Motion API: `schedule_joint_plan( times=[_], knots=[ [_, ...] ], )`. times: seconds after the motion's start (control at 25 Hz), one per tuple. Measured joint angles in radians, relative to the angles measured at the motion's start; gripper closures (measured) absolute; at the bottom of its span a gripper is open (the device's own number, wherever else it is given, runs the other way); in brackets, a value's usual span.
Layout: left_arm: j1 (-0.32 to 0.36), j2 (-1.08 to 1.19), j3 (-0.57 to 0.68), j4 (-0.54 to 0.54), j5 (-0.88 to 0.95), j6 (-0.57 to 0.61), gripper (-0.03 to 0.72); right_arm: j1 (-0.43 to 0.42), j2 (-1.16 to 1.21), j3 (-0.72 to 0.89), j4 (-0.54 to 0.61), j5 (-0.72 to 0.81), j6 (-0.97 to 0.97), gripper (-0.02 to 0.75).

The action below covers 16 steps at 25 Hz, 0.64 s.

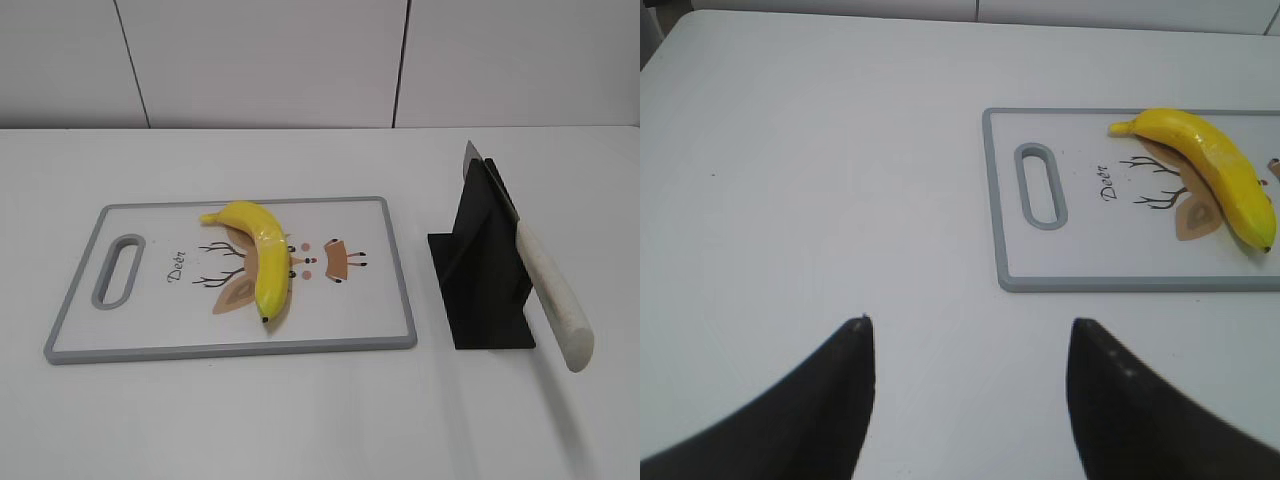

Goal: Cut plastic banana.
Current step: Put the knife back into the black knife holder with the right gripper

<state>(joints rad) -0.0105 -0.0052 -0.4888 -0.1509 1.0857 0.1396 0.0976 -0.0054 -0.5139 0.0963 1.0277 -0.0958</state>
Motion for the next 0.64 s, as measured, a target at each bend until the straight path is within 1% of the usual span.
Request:
schedule_joint_plan(
  times=[0.12, 0.64],
  knots=[
    [0.001, 0.000, 0.000, 0.000, 0.000, 0.000, 0.113, -0.020, 0.000, 0.000, 0.001, 0.000, 0.000, 0.153],
    [0.001, 0.000, 0.000, 0.000, 0.000, 0.000, 0.114, -0.021, 0.000, 0.000, 0.004, 0.000, 0.000, 0.153]
  ],
)
